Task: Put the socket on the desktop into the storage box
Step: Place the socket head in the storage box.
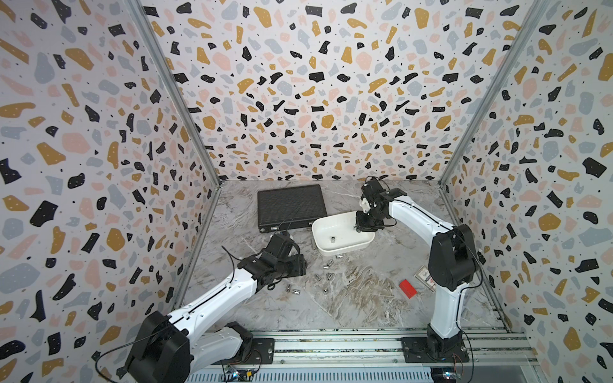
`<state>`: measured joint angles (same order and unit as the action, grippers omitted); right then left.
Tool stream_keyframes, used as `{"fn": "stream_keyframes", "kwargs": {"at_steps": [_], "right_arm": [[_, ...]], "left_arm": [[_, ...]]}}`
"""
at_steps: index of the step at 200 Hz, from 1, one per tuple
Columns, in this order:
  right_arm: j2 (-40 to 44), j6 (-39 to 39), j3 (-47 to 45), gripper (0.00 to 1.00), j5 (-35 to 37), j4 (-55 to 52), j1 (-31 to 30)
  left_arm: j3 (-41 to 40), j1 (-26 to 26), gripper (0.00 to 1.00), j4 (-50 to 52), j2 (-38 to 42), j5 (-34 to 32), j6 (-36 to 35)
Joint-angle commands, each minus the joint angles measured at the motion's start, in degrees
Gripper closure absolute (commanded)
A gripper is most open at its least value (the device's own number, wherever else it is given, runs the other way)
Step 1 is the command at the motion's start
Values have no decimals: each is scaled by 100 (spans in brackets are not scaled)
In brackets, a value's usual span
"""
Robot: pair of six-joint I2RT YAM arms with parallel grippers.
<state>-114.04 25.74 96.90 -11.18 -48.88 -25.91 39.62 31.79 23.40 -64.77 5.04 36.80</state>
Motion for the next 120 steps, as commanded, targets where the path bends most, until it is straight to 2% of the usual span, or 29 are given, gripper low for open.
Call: {"fn": "stream_keyframes", "kwargs": {"at_steps": [1,120], "right_arm": [[-164,62,338,84,-77,-232,-74],[-937,142,758,80,-104,-229,-150]], "left_arm": [[-109,-89,31,86,135,-92,81],[-270,-296,31,200,272,-182,241]]}}
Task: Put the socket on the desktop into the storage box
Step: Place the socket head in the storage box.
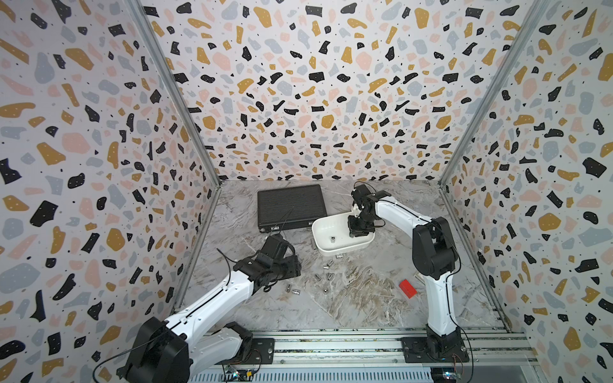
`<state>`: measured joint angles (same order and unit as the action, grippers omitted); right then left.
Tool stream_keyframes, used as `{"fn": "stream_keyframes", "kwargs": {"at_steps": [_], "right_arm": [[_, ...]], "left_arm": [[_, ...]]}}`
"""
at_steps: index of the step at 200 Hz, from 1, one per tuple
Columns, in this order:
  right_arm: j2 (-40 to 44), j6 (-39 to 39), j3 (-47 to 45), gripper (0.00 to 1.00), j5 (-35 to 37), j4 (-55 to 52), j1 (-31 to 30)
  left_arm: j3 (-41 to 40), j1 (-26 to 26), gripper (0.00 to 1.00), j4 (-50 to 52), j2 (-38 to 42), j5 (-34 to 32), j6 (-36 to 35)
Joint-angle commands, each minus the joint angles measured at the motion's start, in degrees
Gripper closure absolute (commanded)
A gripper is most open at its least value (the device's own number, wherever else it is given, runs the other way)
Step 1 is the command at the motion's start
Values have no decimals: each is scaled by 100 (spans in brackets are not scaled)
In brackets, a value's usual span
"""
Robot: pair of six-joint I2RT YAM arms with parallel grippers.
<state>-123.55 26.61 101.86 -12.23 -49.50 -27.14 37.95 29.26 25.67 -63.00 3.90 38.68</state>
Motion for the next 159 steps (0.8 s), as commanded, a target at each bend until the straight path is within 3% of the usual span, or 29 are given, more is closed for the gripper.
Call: {"fn": "stream_keyframes", "kwargs": {"at_steps": [1,38,77,159], "right_arm": [[10,55,263,80,1,-167,-28],[67,73,257,68,25,-166,-45],[201,60,207,63,28,-166,-50],[685,37,-108,62,36,-101,-115]], "left_arm": [[-108,-47,31,-27,95,-67,61],[-113,-87,31,-27,81,-78,70],[-86,-104,31,-35,44,-61,70],[-60,-117,31,6,23,-91,95]]}}
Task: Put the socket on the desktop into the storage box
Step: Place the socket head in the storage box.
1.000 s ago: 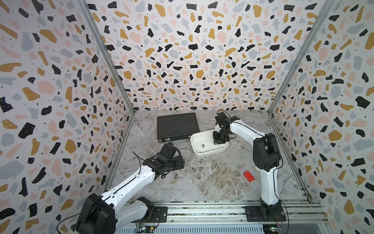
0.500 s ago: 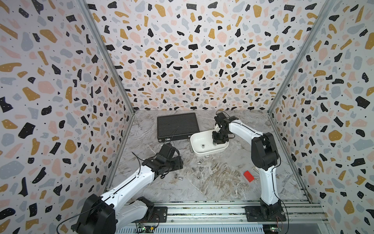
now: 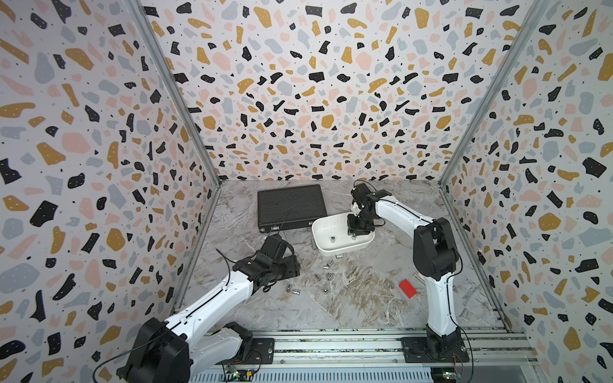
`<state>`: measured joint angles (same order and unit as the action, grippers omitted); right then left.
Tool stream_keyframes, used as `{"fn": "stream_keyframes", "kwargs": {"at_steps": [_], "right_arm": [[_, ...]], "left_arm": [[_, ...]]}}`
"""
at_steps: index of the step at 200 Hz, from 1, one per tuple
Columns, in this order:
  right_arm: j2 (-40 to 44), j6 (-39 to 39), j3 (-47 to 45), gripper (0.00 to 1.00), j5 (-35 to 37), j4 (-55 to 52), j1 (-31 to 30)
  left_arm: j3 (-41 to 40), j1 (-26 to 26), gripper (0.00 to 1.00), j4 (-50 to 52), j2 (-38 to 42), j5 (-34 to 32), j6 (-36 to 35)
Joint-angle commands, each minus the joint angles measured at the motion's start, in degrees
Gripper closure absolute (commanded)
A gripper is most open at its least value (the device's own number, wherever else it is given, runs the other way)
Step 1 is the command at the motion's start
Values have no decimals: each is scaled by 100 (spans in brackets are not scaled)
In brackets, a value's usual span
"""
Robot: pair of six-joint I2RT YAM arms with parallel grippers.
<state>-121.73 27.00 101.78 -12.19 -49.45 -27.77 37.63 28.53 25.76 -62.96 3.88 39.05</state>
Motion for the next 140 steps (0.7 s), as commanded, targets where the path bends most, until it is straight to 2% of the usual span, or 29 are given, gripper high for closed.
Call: {"fn": "stream_keyframes", "kwargs": {"at_steps": [1,66,140], "right_arm": [[511,-2,-102,62,32,-103,-48],[1133,-50,-563,62,-59,52,-96],[2106,-182,-1575,62,-277,492,-264]], "left_arm": [[-27,-47,31,-1,20,-89,54],[134,-93,31,196,-69,-179,6],[344,-162,31,385,-325,-291,-39]]}}
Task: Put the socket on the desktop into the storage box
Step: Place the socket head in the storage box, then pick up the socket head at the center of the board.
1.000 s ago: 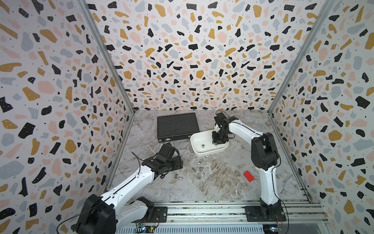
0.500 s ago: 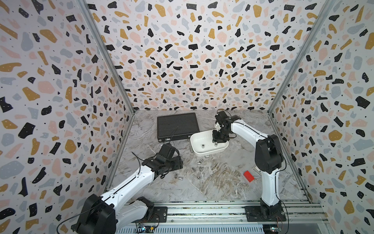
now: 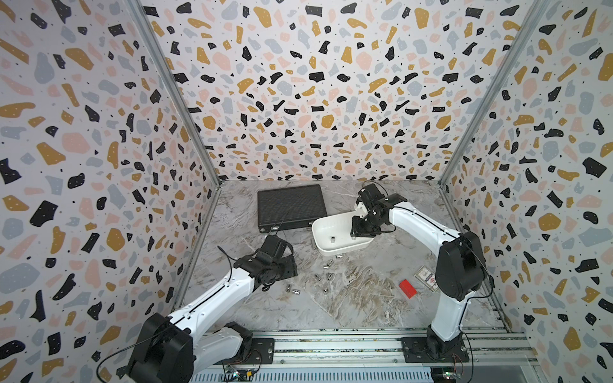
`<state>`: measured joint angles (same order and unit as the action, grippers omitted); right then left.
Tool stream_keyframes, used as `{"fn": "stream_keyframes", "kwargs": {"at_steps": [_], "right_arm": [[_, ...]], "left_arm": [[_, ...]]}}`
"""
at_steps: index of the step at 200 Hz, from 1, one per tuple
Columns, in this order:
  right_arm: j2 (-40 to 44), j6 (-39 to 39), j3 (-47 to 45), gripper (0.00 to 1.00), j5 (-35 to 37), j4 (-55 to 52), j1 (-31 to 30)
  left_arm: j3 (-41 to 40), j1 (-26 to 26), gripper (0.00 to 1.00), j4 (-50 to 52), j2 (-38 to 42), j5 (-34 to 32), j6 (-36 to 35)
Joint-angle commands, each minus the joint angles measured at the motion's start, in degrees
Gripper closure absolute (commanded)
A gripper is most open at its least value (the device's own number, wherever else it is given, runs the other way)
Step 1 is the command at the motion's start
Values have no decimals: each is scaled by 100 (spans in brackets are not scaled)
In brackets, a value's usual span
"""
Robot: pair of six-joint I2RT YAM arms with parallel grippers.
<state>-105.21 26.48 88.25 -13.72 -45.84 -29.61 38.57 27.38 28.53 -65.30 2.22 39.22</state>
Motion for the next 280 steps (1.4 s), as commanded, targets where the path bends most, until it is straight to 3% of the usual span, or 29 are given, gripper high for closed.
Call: {"fn": "stream_keyframes", "kwargs": {"at_steps": [1,159,280], "right_arm": [[465,-132,-234,62,-132,143,-85],[2625,-1064,-2531,63,-820,1371,-834],[2906,-1641,-2750,63,-712,1621,-1854]], "left_arm": [[253,-43,31,108,-94,-125,-56],[676,-377,34,469,-874,-566,-239],[975,-697,44,109,-2081,-555,-335]]}}
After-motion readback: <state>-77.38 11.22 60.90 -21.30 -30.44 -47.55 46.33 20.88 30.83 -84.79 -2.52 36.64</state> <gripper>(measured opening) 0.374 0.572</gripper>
